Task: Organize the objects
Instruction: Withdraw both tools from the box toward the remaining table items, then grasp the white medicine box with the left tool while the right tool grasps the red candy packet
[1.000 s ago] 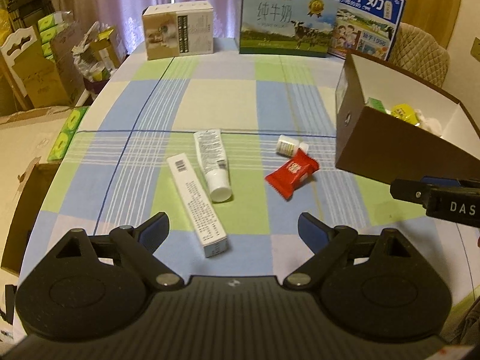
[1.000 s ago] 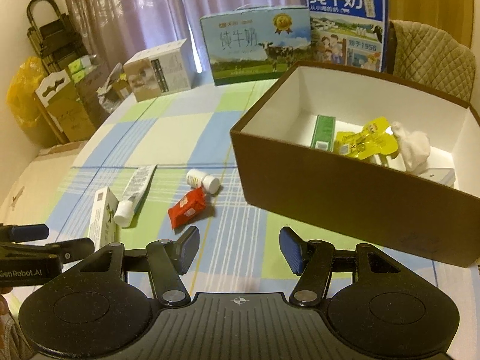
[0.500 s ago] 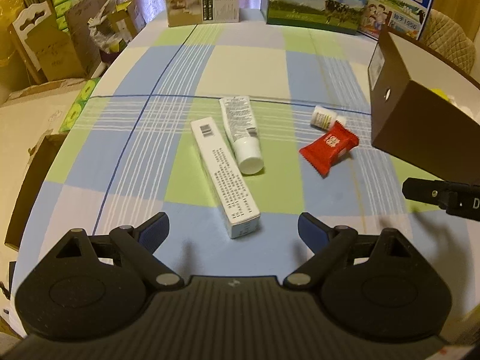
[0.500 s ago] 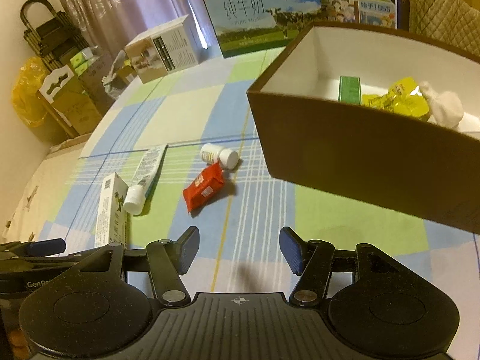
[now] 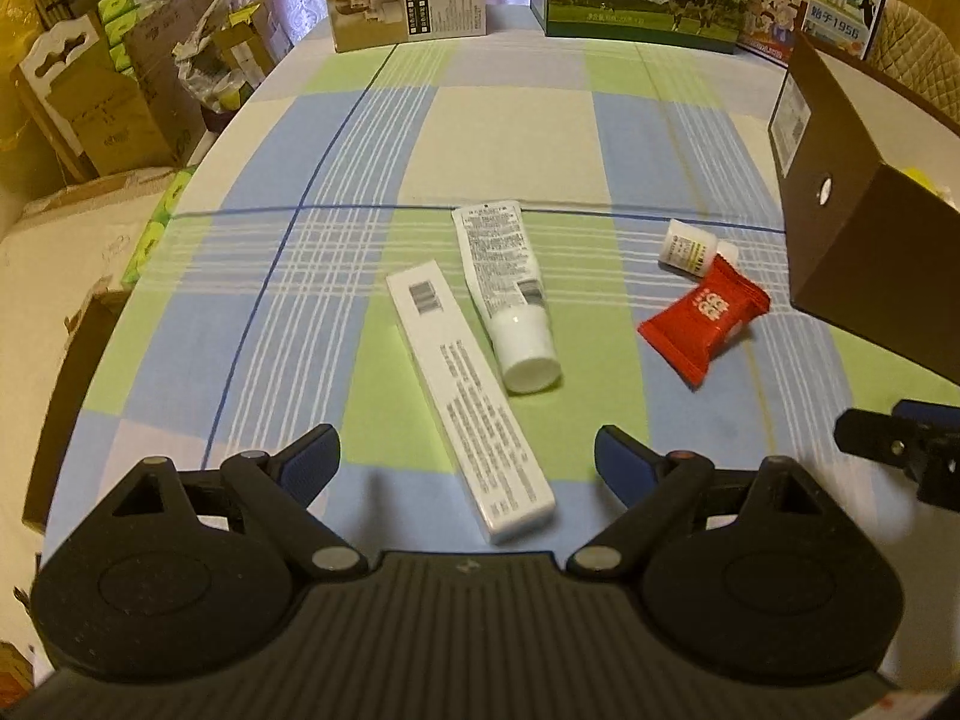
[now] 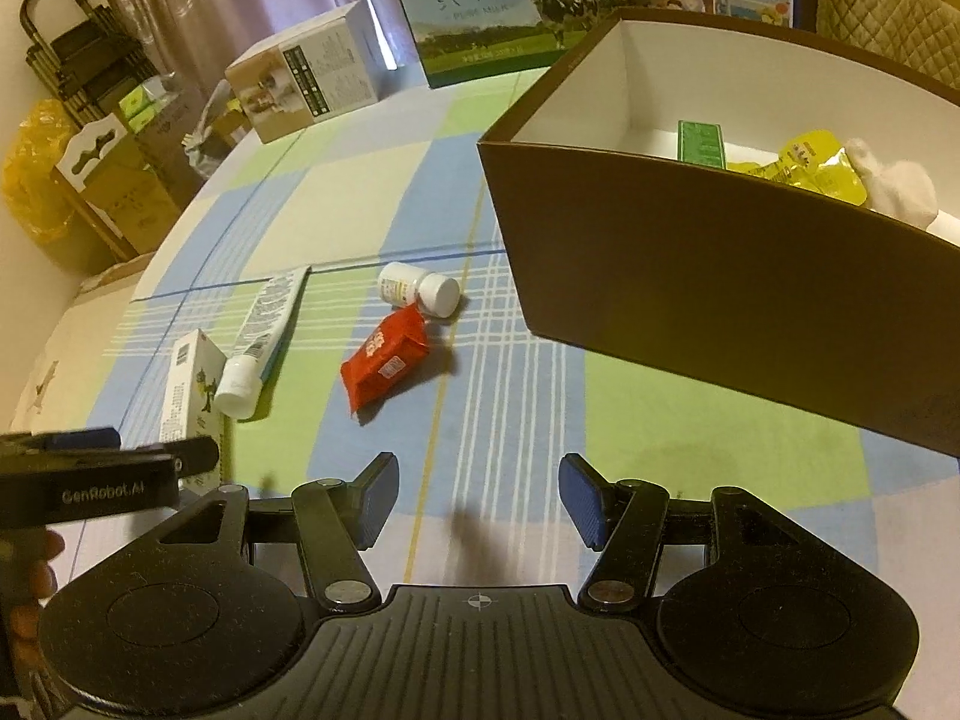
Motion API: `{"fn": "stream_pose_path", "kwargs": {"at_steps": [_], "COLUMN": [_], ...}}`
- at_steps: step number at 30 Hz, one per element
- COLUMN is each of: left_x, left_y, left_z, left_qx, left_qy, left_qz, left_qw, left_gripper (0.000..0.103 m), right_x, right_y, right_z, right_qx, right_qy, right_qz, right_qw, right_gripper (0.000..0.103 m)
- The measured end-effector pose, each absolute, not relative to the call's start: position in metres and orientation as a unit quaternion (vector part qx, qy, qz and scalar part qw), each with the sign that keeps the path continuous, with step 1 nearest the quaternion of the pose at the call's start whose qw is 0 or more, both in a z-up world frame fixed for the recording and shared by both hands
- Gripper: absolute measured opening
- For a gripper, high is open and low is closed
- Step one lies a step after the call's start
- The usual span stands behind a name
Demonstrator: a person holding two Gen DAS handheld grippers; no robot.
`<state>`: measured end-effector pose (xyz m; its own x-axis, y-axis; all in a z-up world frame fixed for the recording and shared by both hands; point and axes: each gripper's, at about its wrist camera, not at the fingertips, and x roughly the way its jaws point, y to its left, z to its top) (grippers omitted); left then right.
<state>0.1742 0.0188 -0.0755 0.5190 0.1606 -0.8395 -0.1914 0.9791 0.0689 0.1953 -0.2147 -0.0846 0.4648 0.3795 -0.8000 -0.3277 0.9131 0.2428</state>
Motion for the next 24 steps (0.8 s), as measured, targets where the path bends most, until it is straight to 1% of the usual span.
{"fn": "stream_pose_path", "kwargs": {"at_steps": [2, 3, 4, 6, 7, 9, 10, 11, 12, 15, 16, 17, 24], "left_x": [0.18, 0.183, 0.186, 0.19, 0.192, 0.193, 0.193, 0.194, 0.193, 0.193, 0.192, 0.192, 0.187], "left_y": [0.019, 0.02, 0.02, 0.022, 0.023, 0.026, 0.027, 0.027, 0.026, 0.026, 0.026, 0.028, 0.05], "left_z": [-0.078, -0.079, -0.081, -0.084, -0.085, -0.088, -0.088, -0.089, -0.09, -0.092, -0.092, -0.092, -0.09], "left_qx": [-0.005, -0.003, -0.003, -0.006, -0.008, -0.019, -0.025, -0.028, -0.026, -0.016, -0.017, -0.017, -0.029], "left_qy": [0.481, 0.482, 0.483, 0.484, 0.485, 0.486, 0.485, 0.485, 0.484, 0.482, 0.481, 0.48, 0.477], "left_qz": [0.101, 0.1, 0.098, 0.095, 0.094, 0.09, 0.088, 0.085, 0.083, 0.084, 0.086, 0.09, 0.137], "left_qw": [0.871, 0.87, 0.87, 0.87, 0.869, 0.869, 0.87, 0.87, 0.871, 0.872, 0.872, 0.873, 0.868], "left_gripper": [0.088, 0.084, 0.083, 0.074, 0.072, 0.063, 0.061, 0.055, 0.047, 0.032, 0.03, 0.023, 0.022], "right_x": [0.196, 0.197, 0.197, 0.199, 0.199, 0.2, 0.201, 0.201, 0.201, 0.202, 0.202, 0.202, 0.211], "right_y": [-0.214, -0.215, -0.215, -0.215, -0.215, -0.215, -0.215, -0.215, -0.214, -0.213, -0.213, -0.212, -0.199], "right_z": [-0.086, -0.086, -0.087, -0.089, -0.09, -0.091, -0.091, -0.092, -0.093, -0.094, -0.094, -0.094, -0.094], "right_qx": [0.027, 0.027, 0.027, 0.027, 0.027, 0.029, 0.028, 0.028, 0.028, 0.03, 0.034, 0.039, 0.058], "right_qy": [0.476, 0.477, 0.478, 0.481, 0.482, 0.483, 0.484, 0.484, 0.485, 0.483, 0.48, 0.476, 0.451], "right_qz": [0.204, 0.203, 0.202, 0.199, 0.198, 0.198, 0.197, 0.197, 0.197, 0.2, 0.203, 0.207, 0.232], "right_qw": [0.855, 0.855, 0.854, 0.854, 0.853, 0.852, 0.852, 0.852, 0.852, 0.852, 0.853, 0.854, 0.86], "right_gripper": [0.056, 0.056, 0.056, 0.056, 0.056, 0.056, 0.056, 0.056, 0.056, 0.056, 0.056, 0.056, 0.056]}}
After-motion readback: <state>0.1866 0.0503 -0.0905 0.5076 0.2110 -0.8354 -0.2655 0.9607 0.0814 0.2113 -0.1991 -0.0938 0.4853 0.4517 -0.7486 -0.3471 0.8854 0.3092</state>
